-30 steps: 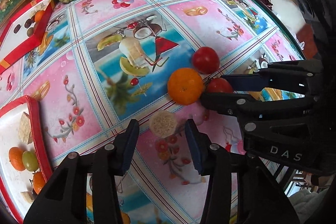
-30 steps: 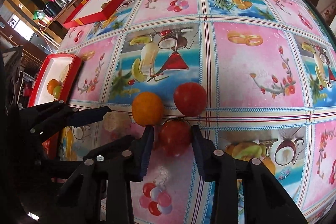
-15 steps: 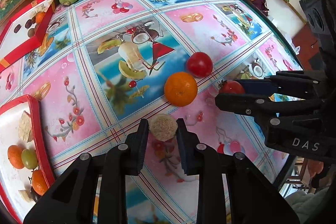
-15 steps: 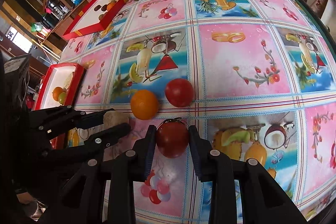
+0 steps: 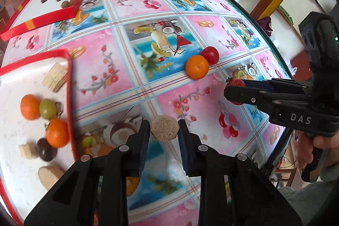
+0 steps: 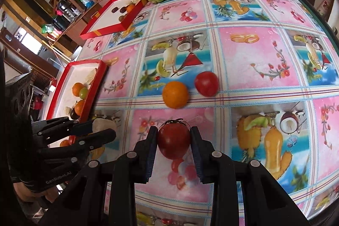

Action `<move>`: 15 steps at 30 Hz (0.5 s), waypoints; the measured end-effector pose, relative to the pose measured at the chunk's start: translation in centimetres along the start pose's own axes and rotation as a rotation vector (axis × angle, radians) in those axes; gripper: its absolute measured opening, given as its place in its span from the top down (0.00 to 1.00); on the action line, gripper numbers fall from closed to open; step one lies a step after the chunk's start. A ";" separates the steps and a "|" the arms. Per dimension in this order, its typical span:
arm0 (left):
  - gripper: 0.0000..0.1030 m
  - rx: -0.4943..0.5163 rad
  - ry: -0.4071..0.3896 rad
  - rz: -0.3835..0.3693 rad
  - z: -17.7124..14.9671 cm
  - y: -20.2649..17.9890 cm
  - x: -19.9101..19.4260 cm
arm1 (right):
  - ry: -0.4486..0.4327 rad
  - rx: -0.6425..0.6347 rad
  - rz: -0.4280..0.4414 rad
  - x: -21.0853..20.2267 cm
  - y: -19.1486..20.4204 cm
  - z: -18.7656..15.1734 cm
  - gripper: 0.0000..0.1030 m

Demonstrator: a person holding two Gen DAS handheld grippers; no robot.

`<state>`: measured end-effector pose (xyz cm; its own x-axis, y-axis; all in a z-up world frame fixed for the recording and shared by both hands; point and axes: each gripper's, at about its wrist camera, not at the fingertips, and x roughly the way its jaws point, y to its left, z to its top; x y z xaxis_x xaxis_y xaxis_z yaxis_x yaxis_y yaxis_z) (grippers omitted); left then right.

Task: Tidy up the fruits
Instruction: 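Grasp the pale cake with the left tool while the right tool grasps a tomato, then carry the cake and tomato over the large red tray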

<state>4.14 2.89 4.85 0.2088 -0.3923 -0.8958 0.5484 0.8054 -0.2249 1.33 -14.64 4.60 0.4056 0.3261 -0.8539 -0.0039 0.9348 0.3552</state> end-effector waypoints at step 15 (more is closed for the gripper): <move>0.77 -0.110 -0.063 0.035 -2.6 3.7 -4.1 | 0.032 -0.118 0.058 1.5 5.3 -0.3 0.69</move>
<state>3.23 8.61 6.67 0.2791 -0.3874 -0.8787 0.4484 0.8617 -0.2375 1.62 -9.14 5.13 0.3726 0.3827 -0.8454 -0.1345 0.9237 0.3588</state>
